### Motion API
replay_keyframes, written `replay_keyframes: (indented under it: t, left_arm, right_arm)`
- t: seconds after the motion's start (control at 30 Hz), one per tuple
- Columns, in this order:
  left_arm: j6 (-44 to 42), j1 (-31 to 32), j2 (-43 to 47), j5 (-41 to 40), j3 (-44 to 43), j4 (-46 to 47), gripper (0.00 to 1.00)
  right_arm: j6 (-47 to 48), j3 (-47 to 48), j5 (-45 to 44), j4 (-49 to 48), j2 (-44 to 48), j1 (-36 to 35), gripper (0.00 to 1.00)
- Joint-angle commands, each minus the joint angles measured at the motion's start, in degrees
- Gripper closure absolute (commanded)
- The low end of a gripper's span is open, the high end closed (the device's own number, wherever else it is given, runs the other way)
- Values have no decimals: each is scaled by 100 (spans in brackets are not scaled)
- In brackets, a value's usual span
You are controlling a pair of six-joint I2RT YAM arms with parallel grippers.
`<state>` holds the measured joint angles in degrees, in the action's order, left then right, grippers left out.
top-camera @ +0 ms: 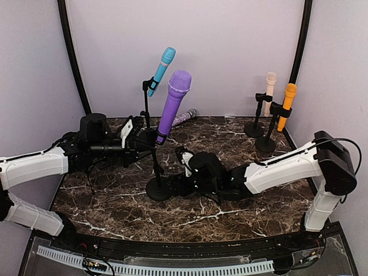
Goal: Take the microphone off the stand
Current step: Unscrew the knob on the stand of the microphone stand.
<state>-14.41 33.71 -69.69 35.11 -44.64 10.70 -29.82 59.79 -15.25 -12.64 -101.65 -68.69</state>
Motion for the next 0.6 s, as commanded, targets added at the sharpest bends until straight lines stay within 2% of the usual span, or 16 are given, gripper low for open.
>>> replay_keyframes:
  t: [0.0, 0.33, 0.43, 0.57]
  left_arm:
    - [-44, 56, -112, 60, -5, -305, 100]
    - [-61, 64, -87, -10, -7, -314, 100]
    - [-61, 65, -80, 2, -9, -318, 100]
    - [-61, 65, -60, 4, -9, -323, 100]
  right_arm:
    - [-877, -527, 1162, -1033, 532, 435, 19]
    - [-2705, -311, 2118, -966, 439, 768, 17]
    - [-3258, -390, 2446, -1381, 311, 857, 19]
    - [-3485, -343, 2628, -1775, 65, 877, 23]
